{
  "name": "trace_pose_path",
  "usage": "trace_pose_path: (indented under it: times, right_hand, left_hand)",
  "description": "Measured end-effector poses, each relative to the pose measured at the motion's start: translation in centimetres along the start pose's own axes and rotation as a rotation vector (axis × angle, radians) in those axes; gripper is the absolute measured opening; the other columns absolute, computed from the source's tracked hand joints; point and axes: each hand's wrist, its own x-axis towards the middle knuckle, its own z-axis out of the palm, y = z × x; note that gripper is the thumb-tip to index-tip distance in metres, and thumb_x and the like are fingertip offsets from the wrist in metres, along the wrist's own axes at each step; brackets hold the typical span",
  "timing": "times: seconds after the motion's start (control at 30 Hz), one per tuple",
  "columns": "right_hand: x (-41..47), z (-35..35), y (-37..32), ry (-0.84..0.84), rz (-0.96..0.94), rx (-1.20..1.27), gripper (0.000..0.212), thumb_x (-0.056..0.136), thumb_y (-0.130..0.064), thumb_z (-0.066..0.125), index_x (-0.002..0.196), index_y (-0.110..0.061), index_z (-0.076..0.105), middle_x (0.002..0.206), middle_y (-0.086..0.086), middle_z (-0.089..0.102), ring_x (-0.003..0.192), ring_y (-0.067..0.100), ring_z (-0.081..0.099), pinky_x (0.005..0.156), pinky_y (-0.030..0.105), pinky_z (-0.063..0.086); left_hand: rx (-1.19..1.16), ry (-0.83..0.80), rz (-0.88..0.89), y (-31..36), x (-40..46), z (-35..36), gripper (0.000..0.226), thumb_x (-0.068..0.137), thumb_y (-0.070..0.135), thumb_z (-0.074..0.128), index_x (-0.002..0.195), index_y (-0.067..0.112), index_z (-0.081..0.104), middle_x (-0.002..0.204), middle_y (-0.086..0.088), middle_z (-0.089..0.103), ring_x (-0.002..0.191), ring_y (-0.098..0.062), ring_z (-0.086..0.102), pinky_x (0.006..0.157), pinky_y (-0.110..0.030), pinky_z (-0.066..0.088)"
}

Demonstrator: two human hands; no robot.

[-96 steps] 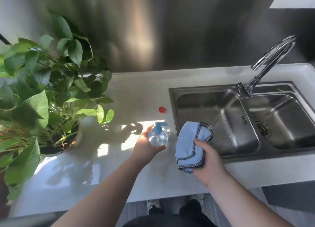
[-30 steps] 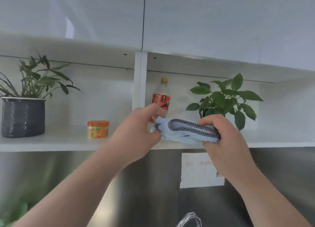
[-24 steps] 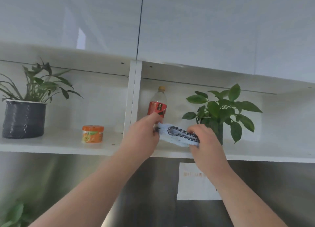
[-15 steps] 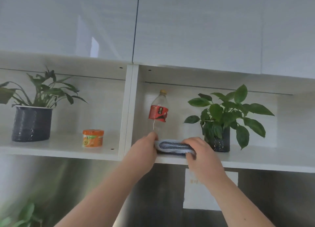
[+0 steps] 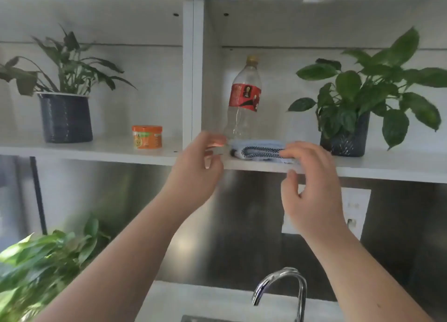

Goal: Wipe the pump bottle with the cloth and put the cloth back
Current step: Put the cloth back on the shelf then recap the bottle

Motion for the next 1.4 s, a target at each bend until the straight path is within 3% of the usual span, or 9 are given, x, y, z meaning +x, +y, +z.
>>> trace_pose_path:
  times: [0.1, 0.3, 0.5, 0.73, 0.87, 1.0, 1.1, 1.23, 1.4]
  right_hand:
    - [-3.0, 1.7, -2.3, 0.037, -0.07, 0.154, 0.03, 0.072, 0.016, 0.049, 0.094, 0.001, 0.065, 0.097, 0.013, 0.065, 0.098, 0.025, 0.057, 0.093, 0.029, 0.044]
    - [-12.0, 9.2, -6.1, -0.212, 0.075, 0.404, 0.025, 0.073, 0.012, 0.045, 0.083, 0.0, 0.064, 0.086, 0.011, 0.063, 0.084, 0.029, 0.056, 0.079, 0.03, 0.044]
    - [-24.4, 17.7, -9.1, -0.609, 0.469, 0.511, 0.023, 0.078, 0.006, 0.044, 0.083, -0.008, 0.062, 0.088, 0.005, 0.062, 0.087, 0.021, 0.059, 0.077, 0.023, 0.046]
    - [-36.2, 23.1, -13.0, -0.976, 1.018, 0.524, 0.04, 0.085, 0.014, 0.04, 0.079, -0.021, 0.06, 0.082, -0.015, 0.061, 0.078, -0.013, 0.057, 0.072, -0.001, 0.039]
    - [-41.1, 25.4, -14.8, -1.054, 1.179, 0.478, 0.044, 0.083, 0.019, 0.036, 0.086, -0.018, 0.06, 0.082, -0.009, 0.06, 0.072, -0.012, 0.058, 0.071, 0.001, 0.04]
    - [-45.6, 27.3, -16.6, -1.087, 1.289, 0.414, 0.039, 0.085, 0.012, 0.043, 0.102, -0.021, 0.054, 0.102, 0.004, 0.06, 0.091, 0.018, 0.059, 0.078, 0.023, 0.047]
    - [-47.7, 27.8, -18.1, -1.114, 1.306, 0.419, 0.041, 0.088, 0.002, 0.056, 0.117, -0.027, 0.051, 0.124, 0.004, 0.054, 0.106, 0.022, 0.058, 0.077, 0.022, 0.048]
    - [-48.5, 28.2, -19.9, -1.149, 1.199, 0.384, 0.055, 0.082, -0.007, 0.066, 0.131, -0.021, 0.048, 0.13, -0.003, 0.045, 0.119, 0.022, 0.051, 0.098, 0.042, 0.05]
    - [-49.2, 28.6, -20.8, -1.133, 1.199, 0.327, 0.068, 0.079, -0.016, 0.075, 0.137, -0.026, 0.042, 0.138, -0.001, 0.042, 0.129, 0.024, 0.044, 0.105, 0.05, 0.044]
  left_hand:
    - [-0.045, 0.016, -0.006, -1.9, -3.0, -2.0, 0.033, 0.086, -0.003, 0.048, 0.104, 0.022, 0.059, 0.101, 0.021, 0.063, 0.103, 0.001, 0.062, 0.094, -0.011, 0.045]
    - [0.009, -0.095, -0.239, -9.9, -11.1, -5.4, 0.028, 0.088, -0.007, 0.048, 0.106, 0.009, 0.063, 0.1, 0.002, 0.07, 0.096, -0.006, 0.067, 0.089, -0.025, 0.053]
    - [0.046, -0.326, -0.632, -20.2, -20.1, -9.0, 0.025, 0.091, -0.003, 0.05, 0.105, 0.015, 0.062, 0.098, -0.003, 0.071, 0.087, -0.013, 0.07, 0.079, -0.019, 0.053]
    - [0.055, -0.661, -1.084, -31.5, -31.5, -12.7, 0.026, 0.093, 0.005, 0.056, 0.117, 0.016, 0.059, 0.107, -0.002, 0.069, 0.103, -0.032, 0.068, 0.09, -0.048, 0.056]
    - [0.086, -0.805, -1.086, -35.9, -35.9, -13.2, 0.043, 0.089, 0.001, 0.059, 0.128, 0.019, 0.055, 0.118, -0.009, 0.062, 0.104, -0.03, 0.066, 0.086, -0.035, 0.053]
    - [0.075, -0.953, -0.978, -39.3, -38.6, -12.2, 0.067, 0.083, 0.002, 0.07, 0.141, 0.023, 0.044, 0.13, -0.005, 0.052, 0.105, -0.022, 0.061, 0.086, -0.026, 0.052]
    - [-0.009, -1.028, -0.903, -40.8, -39.9, -11.0, 0.076, 0.08, 0.003, 0.074, 0.145, 0.024, 0.04, 0.144, 0.0, 0.046, 0.114, -0.014, 0.053, 0.081, -0.01, 0.046]
    - [-0.083, -1.044, -0.88, -41.6, -40.7, -10.1, 0.076, 0.078, 0.005, 0.077, 0.142, 0.031, 0.043, 0.136, 0.011, 0.046, 0.116, -0.016, 0.056, 0.091, -0.031, 0.054]
    - [-0.087, -0.967, -0.854, -41.9, -41.1, -9.5, 0.067, 0.076, 0.002, 0.079, 0.134, 0.024, 0.055, 0.123, 0.011, 0.049, 0.106, -0.021, 0.062, 0.087, -0.034, 0.058]
